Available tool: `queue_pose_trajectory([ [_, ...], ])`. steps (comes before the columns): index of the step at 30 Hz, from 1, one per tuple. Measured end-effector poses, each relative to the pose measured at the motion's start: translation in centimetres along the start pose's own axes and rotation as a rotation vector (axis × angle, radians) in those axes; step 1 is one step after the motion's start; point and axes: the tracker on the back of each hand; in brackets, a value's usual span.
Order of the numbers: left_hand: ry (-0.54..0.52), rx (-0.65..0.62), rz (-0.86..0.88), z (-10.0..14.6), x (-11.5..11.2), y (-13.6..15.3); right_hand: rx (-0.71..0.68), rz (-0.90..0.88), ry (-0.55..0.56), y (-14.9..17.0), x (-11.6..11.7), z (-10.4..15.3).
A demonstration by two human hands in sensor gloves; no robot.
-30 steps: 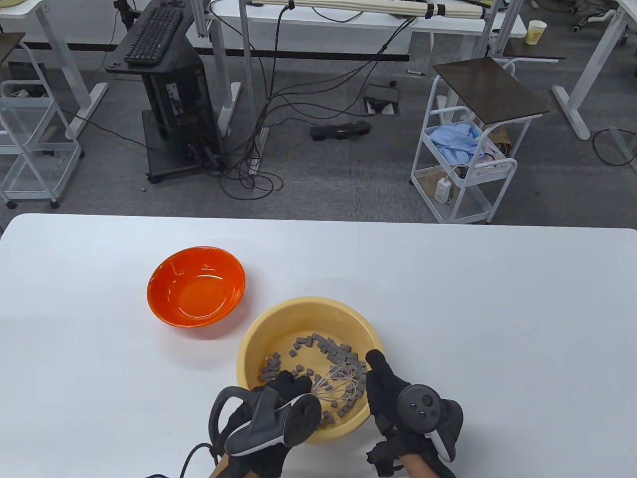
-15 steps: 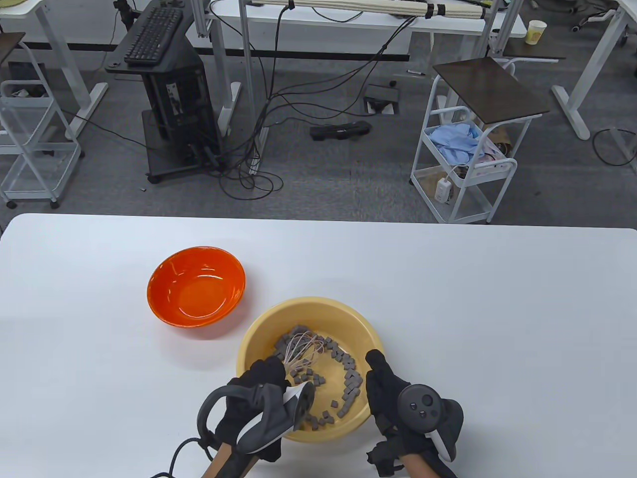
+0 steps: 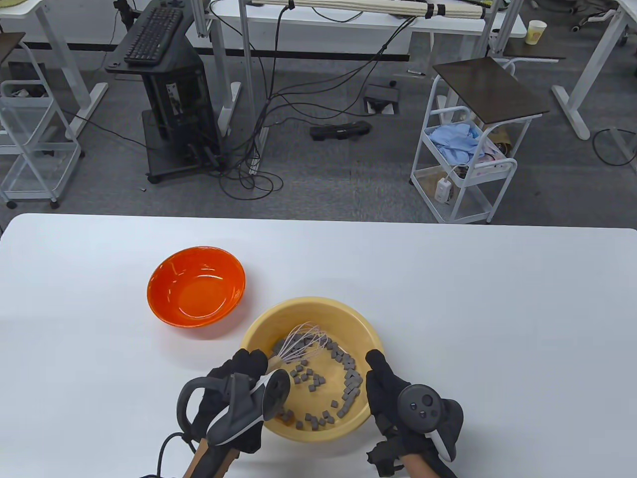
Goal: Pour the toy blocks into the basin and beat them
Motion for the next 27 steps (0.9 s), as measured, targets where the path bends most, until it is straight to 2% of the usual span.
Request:
queue_pose_trajectory([
  [9, 0.033, -0.049, 0.088, -0.4, 0.0, 1.4, 0.003, -0.001, 0.004, 0.0, 0.0, 0.0],
  [14, 0.015, -0.054, 0.175, 0.2, -0.5, 3.5, 0.0, 0.001, 0.003, 0.0, 0.0, 0.0],
  [21, 0.012, 0.046, 0.464, 0.6, -0.9, 9.0, 0.0, -0.006, 0.001, 0.0, 0.0, 0.0],
  [27, -0.03, 0.243, 0.623, 0.4, -2.5, 13.6, 0.0, -0.008, -0.002, 0.1, 0.0, 0.0],
])
Point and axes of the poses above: the tracker on the back of each hand, its own y axis roughly to the little-finger side, its own z axis roughly from the fingertips to the wrist, x = y × z, and after that the axes turned 12 degrees about x, right-handed
